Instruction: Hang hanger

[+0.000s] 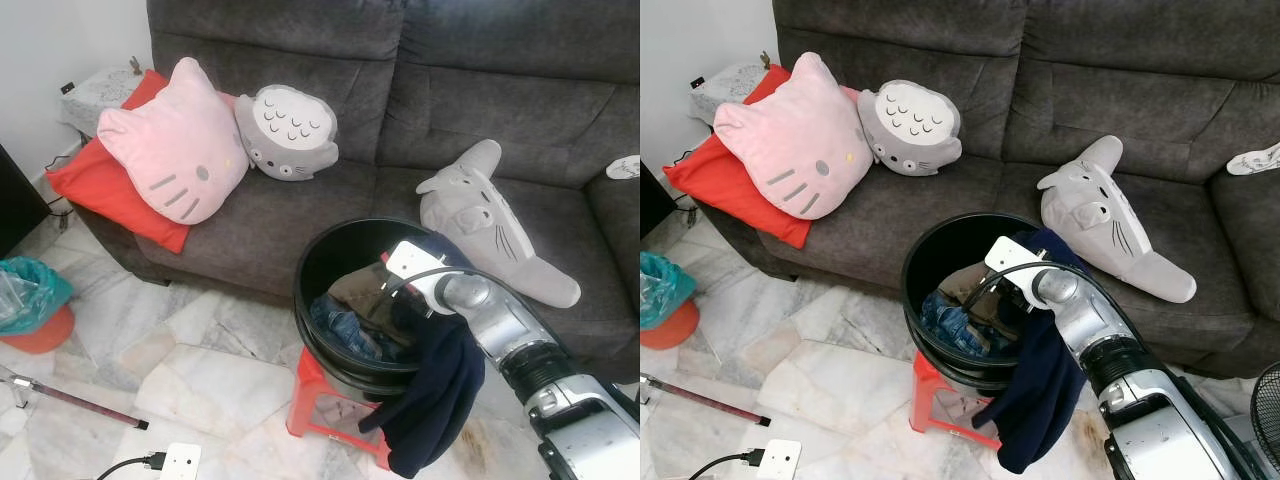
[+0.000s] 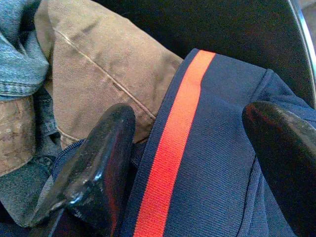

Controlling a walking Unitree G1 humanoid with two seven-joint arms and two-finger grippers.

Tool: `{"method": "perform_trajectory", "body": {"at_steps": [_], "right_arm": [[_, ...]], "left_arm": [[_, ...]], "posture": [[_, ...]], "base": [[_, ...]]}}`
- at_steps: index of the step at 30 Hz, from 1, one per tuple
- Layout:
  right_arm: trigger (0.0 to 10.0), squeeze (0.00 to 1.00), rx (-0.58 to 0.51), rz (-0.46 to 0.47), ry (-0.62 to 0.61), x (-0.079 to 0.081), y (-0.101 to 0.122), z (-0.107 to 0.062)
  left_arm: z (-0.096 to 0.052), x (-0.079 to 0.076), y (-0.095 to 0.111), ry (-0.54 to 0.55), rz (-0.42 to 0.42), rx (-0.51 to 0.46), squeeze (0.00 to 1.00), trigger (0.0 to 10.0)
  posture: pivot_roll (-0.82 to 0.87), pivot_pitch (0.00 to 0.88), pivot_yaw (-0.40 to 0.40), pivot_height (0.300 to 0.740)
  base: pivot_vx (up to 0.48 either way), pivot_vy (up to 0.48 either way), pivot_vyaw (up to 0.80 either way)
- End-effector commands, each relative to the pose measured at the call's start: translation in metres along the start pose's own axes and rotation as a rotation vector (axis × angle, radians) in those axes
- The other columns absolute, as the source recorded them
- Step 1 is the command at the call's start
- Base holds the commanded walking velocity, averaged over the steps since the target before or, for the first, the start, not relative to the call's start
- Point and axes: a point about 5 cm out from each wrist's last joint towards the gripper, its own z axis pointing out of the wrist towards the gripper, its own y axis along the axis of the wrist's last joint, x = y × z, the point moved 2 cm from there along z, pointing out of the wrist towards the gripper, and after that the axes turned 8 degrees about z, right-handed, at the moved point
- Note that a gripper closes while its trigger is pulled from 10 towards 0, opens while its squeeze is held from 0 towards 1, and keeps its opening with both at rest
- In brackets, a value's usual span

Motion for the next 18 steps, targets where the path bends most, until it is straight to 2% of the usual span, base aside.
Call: {"method": "perform_trajectory", "body": {"at_steps": [1, 12, 18], "right_arm": [[10.0, 0.0, -0.009, -0.024, 0.015, 0.0022, 0.0015, -0.0012], [10.0, 0.0, 0.029, -0.05, 0.031, 0.0064, -0.0051, -0.0006], [10.0, 0.0, 0.029, -0.045, -0.014, -0.0014, -0.0047, -0.0019]], "left_arm": [[-0.0017, -0.0012, -0.0081, -0.008, -0.008, 0.029, 0.0, 10.0], [-0.0017, -0.0015, -0.0077, -0.007, -0.01, 0.028, 0.0, 10.0], [-0.0017, -0.0015, -0.0077, -0.007, -0.01, 0.027, 0.0, 10.0]], "posture": [[-0.09, 0.084, 0.017, 0.74], [-0.09, 0.086, 0.016, 0.74], [-0.09, 0.086, 0.016, 0.74]], "base": [[0.0, 0.0, 0.0], [0.0, 0.0, 0.0], [0.0, 0.0, 0.0]]}}
